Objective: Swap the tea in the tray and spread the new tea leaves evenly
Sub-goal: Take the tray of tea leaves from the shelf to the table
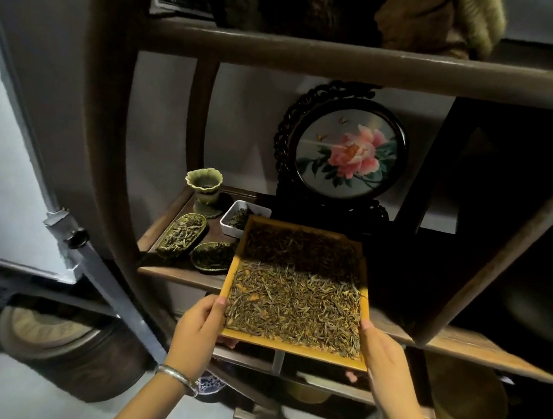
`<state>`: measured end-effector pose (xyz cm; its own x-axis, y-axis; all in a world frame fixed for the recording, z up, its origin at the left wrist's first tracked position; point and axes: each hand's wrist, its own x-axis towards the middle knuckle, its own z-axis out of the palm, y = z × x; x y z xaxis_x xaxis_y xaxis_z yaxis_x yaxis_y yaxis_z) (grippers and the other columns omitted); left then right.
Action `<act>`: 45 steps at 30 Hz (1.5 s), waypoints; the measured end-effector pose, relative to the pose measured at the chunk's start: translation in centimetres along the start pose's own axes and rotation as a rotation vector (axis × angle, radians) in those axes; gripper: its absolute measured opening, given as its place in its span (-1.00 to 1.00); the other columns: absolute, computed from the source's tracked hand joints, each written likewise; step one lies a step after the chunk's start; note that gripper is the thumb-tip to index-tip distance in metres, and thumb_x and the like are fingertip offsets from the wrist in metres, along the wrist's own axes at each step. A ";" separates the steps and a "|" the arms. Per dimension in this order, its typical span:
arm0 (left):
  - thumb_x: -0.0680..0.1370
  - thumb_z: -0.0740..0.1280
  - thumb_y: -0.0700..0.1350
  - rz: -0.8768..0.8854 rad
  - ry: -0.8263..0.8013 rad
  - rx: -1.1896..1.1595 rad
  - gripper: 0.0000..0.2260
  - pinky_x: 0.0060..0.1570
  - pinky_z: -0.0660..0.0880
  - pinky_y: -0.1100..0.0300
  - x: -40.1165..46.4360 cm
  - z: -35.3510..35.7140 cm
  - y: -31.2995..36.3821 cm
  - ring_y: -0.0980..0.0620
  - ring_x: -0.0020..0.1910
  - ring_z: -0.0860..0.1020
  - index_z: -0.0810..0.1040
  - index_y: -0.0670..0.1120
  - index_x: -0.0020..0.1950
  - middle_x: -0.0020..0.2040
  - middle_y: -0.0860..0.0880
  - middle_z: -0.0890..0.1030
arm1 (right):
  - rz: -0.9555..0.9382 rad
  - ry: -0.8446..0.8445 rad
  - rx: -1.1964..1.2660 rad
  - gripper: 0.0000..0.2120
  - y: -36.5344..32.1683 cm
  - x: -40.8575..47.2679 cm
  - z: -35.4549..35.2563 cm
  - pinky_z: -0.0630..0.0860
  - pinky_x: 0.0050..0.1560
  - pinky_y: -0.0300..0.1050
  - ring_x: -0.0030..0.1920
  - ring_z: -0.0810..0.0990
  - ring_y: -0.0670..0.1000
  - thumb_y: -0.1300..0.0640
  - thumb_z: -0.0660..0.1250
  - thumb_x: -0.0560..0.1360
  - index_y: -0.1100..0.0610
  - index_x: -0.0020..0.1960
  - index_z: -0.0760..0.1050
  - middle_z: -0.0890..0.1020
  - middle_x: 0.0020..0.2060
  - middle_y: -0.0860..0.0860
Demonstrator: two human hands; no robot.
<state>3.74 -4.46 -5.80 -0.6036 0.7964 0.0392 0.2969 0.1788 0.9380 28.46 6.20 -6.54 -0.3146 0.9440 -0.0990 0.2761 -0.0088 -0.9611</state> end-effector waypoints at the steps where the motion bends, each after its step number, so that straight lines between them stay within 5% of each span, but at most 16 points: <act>1: 0.63 0.13 -0.10 -0.006 0.020 0.006 -0.69 -0.39 0.41 0.21 -0.6 -0.2 0.1 0.07 -0.41 0.42 0.48 -0.13 -0.26 -0.40 0.00 0.42 | -0.029 -0.025 -0.019 -0.50 -0.1 0.0 -0.1 0.55 -0.30 -0.25 -0.25 0.64 0.03 -0.14 0.04 0.57 0.16 -0.16 0.62 0.70 -0.25 0.07; 5: 0.63 0.13 -0.11 -0.026 0.146 -0.010 -0.68 -0.38 0.40 0.19 -4.2 -0.5 1.0 0.14 -0.43 0.41 0.44 -0.08 -0.32 -0.41 0.04 0.39 | -0.053 -0.159 0.011 -0.53 -0.7 0.1 -0.8 0.54 -0.44 -0.20 -0.41 0.60 -0.04 -0.12 0.07 0.60 0.12 -0.24 0.59 0.67 -0.35 0.09; 10: 0.64 0.12 -0.10 -0.105 0.342 -0.087 -0.67 -0.27 0.51 -0.14 -10.8 0.5 1.3 -0.33 -0.26 0.53 0.51 -0.27 -0.16 -0.28 -0.34 0.51 | -0.147 -0.313 -0.007 -0.53 -0.2 -0.9 -2.2 0.51 -0.48 -0.21 -0.40 0.60 -0.04 -0.15 0.07 0.58 0.11 -0.18 0.61 0.67 -0.31 0.11; 16: 0.63 0.15 -0.08 -0.213 0.591 -0.187 -0.70 -0.37 0.62 0.04 -20.9 1.1 1.7 -0.11 -0.39 0.62 0.57 -0.15 -0.19 -0.39 -0.06 0.62 | -0.071 -0.496 0.004 -0.55 -0.3 -4.0 -2.0 0.42 -0.59 -0.21 -0.57 0.50 -0.06 -0.06 0.15 0.60 0.21 -0.33 0.49 0.53 -0.56 0.01; 20: 0.63 0.15 -0.09 -0.229 0.748 -0.204 -0.68 -0.43 0.58 0.06 -27.6 -0.5 1.9 -0.13 -0.45 0.61 0.54 -0.22 -0.20 -0.42 -0.12 0.62 | -0.220 -0.774 0.027 -0.51 -2.0 -8.2 -0.4 0.47 -0.49 -0.16 -0.49 0.53 -0.08 -0.05 0.09 0.61 0.07 -0.38 0.57 0.59 -0.50 0.01; 24: 0.63 0.17 -0.12 -0.254 0.965 -0.204 -0.69 -0.40 0.59 0.03 -34.6 -3.3 2.0 -0.15 -0.44 0.60 0.54 -0.22 -0.23 -0.42 -0.15 0.61 | -0.281 -1.025 0.060 -0.54 -4.4 -12.9 3.2 0.44 -0.48 -0.19 -0.51 0.52 0.04 0.00 0.07 0.61 0.22 -0.29 0.54 0.56 -0.49 0.16; 28: 0.63 0.15 -0.15 -0.276 1.169 -0.171 -0.69 -0.44 0.56 0.22 -42.2 -6.1 2.6 -0.04 -0.50 0.59 0.52 -0.20 -0.25 -0.47 -0.10 0.61 | -0.341 -1.205 0.023 -0.54 -5.7 -18.7 7.8 0.45 -0.51 -0.24 -0.50 0.54 0.01 0.01 0.07 0.63 0.34 -0.19 0.51 0.59 -0.47 0.12; 32: 0.63 0.15 -0.16 -0.297 1.356 -0.176 -0.69 -0.37 0.58 0.09 -50.7 -8.7 3.0 -0.04 -0.50 0.58 0.51 -0.34 -0.18 -0.46 -0.12 0.59 | -0.354 -1.380 0.031 -0.57 -6.7 -26.3 12.7 0.39 -0.57 -0.16 -0.57 0.48 -0.02 0.03 0.05 0.64 0.22 -0.28 0.45 0.50 -0.53 0.10; 40: 0.63 0.15 -0.15 -0.381 1.716 -0.077 -0.73 -0.45 0.57 0.19 -68.7 -10.6 4.2 0.06 -0.42 0.60 0.51 -0.18 -0.20 -0.37 -0.10 0.56 | -0.490 -1.686 0.027 -0.49 -5.8 -44.6 19.6 0.43 -0.52 -0.28 -0.56 0.51 -0.02 -0.03 0.04 0.64 0.13 -0.38 0.48 0.55 -0.57 0.11; 43: 0.63 0.14 -0.08 -0.446 1.801 -0.027 -0.70 -0.24 0.62 -0.02 -75.0 -10.4 4.1 -0.22 -0.22 0.62 0.53 -0.23 -0.11 -0.23 -0.31 0.59 | -0.491 -1.798 0.037 -0.48 -5.7 -51.9 21.0 0.43 -0.53 -0.23 -0.59 0.49 -0.01 0.02 0.07 0.65 0.13 -0.43 0.48 0.53 -0.60 0.10; 45: 0.63 0.13 -0.05 -0.453 1.879 -0.046 -0.69 -0.27 0.62 0.05 -78.8 -9.8 4.1 -0.23 -0.22 0.63 0.52 -0.26 -0.08 -0.17 -0.36 0.60 | -0.486 -1.877 0.025 -0.50 -5.4 -56.5 21.6 0.43 -0.54 -0.24 -0.60 0.48 -0.01 0.01 0.09 0.64 0.14 -0.41 0.48 0.52 -0.61 0.08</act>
<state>45.29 -72.14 -1.63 -0.5275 -0.8474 0.0610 -0.0838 0.1234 0.9888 25.16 -54.23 -1.29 -0.7725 -0.6335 0.0448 -0.1265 0.0844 -0.9884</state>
